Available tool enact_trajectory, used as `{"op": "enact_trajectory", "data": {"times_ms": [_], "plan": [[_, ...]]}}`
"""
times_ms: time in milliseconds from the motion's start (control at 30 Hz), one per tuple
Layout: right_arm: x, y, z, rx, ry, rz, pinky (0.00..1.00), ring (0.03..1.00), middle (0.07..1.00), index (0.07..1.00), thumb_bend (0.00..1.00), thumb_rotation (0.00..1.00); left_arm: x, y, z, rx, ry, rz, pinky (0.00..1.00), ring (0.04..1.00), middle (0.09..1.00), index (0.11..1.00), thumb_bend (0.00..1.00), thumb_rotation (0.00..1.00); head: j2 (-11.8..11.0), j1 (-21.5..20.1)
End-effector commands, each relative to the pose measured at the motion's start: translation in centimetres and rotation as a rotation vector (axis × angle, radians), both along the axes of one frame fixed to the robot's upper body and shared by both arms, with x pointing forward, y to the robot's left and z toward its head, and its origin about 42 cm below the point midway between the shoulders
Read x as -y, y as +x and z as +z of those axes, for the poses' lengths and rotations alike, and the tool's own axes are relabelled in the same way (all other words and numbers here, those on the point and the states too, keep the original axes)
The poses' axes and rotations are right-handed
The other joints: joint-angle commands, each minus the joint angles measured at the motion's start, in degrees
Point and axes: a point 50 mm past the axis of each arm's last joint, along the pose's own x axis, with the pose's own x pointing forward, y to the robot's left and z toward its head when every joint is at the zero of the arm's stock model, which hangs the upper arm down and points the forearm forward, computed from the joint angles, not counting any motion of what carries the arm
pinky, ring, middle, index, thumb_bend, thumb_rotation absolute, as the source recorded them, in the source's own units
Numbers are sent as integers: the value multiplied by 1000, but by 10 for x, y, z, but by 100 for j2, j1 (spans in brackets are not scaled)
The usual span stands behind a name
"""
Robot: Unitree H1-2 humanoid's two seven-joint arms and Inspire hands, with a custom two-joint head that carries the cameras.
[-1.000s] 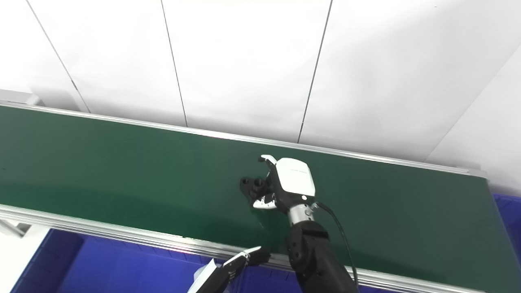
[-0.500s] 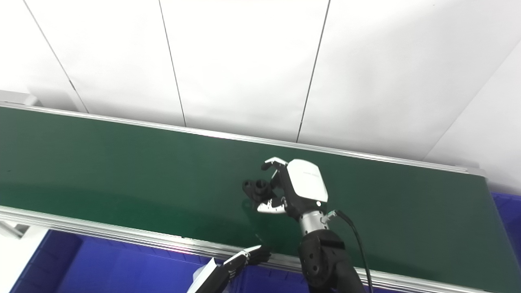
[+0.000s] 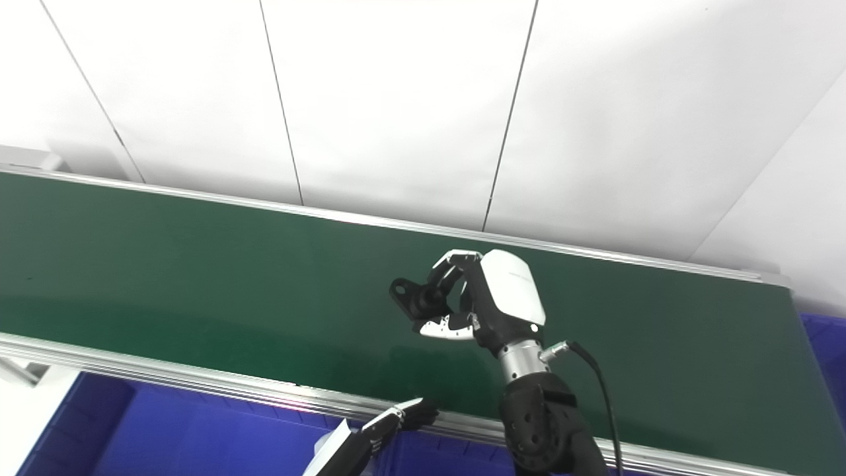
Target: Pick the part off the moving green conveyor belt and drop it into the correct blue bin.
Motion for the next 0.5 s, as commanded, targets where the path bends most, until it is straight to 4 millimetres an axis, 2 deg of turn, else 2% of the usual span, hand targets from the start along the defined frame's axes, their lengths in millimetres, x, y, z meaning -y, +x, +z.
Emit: {"op": "enact_trajectory", "data": {"times_ms": [0,67,100,167,300,333,467], "plan": [[0,-3,21,71,72,20,188,243,470,482,531,0,-1,1,9,50,-24,-3,880,862,873,859,978,842,14,-23],[5,-7,26,62,109,12,189,243,471,481,532,0,-2,1,9,49,-23,-2,886,868,875,860,982,841,28,-87],[7,-8,27,56,122,10,200,255,416,499,525,0,-2,0,9,49,-22,-2,889,871,875,862,983,843,36,-105],[14,-12,31,37,166,12,214,271,400,507,523,0,-3,0,10,52,-20,-3,891,871,876,864,984,846,51,-173],[42,-30,44,0,262,-3,165,230,424,496,525,0,-7,-1,12,57,-20,-1,884,870,874,871,976,855,127,-509],[48,-35,47,-1,271,-5,172,239,401,503,522,0,-9,-2,12,57,-21,-1,883,869,874,873,979,857,134,-532],[76,-57,56,-17,313,-18,227,301,412,513,523,0,-17,-4,15,59,-26,3,863,869,874,882,979,863,248,-871]]}}
